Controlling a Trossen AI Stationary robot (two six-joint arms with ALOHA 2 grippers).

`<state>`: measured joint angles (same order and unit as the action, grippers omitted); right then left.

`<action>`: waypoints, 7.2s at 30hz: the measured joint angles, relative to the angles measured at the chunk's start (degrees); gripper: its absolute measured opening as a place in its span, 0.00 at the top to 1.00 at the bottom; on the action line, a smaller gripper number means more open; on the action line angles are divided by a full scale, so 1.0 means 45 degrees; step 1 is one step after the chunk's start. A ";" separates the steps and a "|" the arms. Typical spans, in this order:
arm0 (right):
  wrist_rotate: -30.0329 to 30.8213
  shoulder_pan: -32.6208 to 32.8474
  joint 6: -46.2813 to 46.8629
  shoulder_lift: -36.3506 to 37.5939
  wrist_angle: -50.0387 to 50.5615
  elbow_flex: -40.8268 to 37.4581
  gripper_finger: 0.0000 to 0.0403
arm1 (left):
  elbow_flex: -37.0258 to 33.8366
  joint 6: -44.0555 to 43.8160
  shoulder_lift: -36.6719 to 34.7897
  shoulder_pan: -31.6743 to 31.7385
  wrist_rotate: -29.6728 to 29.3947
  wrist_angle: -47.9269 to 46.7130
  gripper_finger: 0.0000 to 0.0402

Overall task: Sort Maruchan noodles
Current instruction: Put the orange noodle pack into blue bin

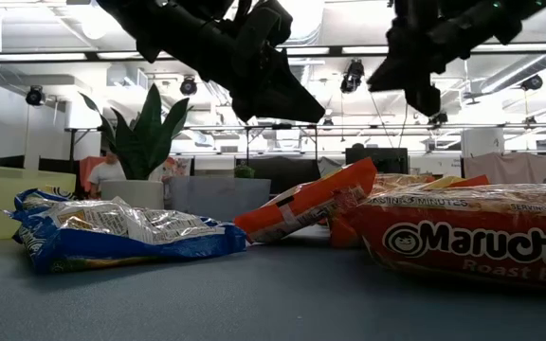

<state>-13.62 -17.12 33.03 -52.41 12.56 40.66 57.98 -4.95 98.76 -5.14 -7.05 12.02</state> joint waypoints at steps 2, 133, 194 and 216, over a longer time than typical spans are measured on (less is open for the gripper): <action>0.0106 0.0000 -0.0164 -0.0504 0.1288 0.0503 0.89 | -0.0005 0.0000 0.0063 -0.0002 0.0000 0.0004 0.83; 0.0600 0.1138 -0.0302 -0.6803 -0.1282 0.0448 0.27 | 0.1491 -0.1394 0.4629 0.0940 -0.1336 0.0333 0.83; 0.3116 -0.1873 -0.9114 -0.5545 0.9771 0.8746 0.70 | 0.0238 0.0277 -0.4010 0.0111 -0.1219 -0.3566 0.83; 0.2693 -0.6890 -0.9478 -0.5545 0.9558 0.6447 0.69 | -0.0136 -0.1182 -0.3710 -0.0522 -0.1249 -0.3650 0.83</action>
<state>-1.50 -48.13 -9.62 -77.36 55.57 69.67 57.36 -10.27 82.06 -7.49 -12.67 -4.40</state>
